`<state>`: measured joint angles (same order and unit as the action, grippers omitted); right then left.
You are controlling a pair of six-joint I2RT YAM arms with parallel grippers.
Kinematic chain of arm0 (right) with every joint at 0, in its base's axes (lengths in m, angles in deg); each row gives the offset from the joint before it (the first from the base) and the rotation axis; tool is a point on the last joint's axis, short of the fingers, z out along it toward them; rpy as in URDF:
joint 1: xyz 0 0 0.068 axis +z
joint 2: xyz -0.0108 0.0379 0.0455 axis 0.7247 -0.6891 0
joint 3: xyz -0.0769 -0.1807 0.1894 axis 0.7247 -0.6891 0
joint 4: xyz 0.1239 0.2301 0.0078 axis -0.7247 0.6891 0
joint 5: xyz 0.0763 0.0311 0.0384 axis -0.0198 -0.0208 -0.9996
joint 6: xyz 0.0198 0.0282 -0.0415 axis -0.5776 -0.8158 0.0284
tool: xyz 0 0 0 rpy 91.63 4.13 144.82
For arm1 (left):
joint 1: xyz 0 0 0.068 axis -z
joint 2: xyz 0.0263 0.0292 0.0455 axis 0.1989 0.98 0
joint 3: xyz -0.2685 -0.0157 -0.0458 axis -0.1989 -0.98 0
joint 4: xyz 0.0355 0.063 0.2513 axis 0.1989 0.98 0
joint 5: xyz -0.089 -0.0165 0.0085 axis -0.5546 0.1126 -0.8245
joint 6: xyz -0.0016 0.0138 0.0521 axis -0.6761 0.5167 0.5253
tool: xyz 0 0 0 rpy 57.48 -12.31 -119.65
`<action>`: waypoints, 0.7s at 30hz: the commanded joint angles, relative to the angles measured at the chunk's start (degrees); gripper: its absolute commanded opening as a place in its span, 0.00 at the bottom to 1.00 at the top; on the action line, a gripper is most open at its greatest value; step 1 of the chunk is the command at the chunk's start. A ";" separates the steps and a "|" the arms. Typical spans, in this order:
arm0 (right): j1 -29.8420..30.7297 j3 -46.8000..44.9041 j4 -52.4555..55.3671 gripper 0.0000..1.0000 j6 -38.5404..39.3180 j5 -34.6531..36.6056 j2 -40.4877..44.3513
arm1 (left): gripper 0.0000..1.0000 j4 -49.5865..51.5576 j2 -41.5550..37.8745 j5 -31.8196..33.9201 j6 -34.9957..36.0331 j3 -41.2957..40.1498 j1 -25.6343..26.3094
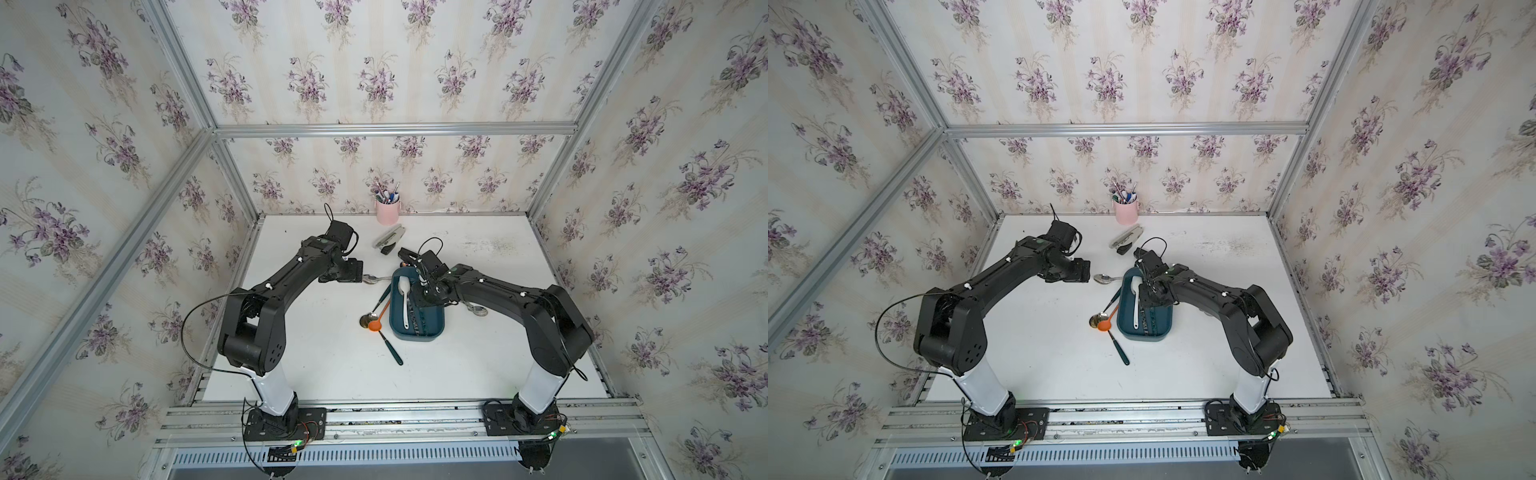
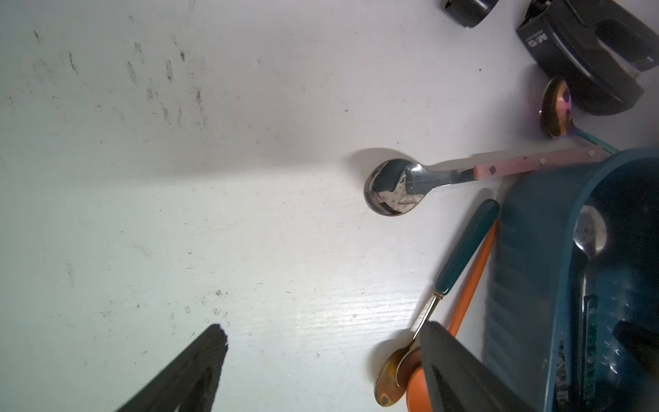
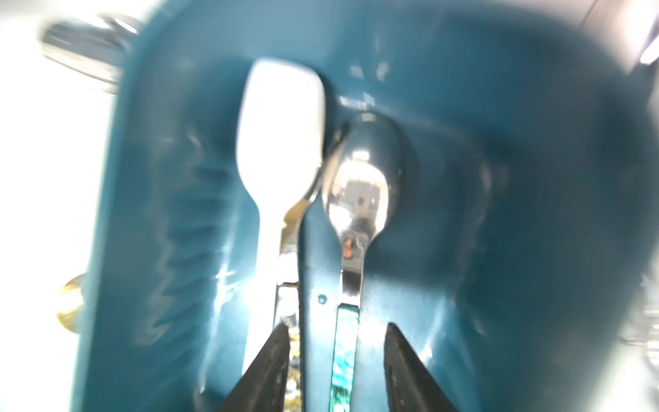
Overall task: Put the spoon into the storage box
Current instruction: Place the spoon in the storage box.
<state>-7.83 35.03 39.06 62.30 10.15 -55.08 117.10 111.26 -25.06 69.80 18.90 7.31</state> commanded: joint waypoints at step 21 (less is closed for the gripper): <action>-23.23 -5.25 3.34 0.43 27.24 -5.03 4.43 | 0.89 1.78 1.82 -0.64 -0.01 2.94 0.48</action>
<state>-30.82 30.77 43.10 84.59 6.21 -49.79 118.41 112.63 -25.43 69.71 21.23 7.79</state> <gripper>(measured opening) 0.427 0.888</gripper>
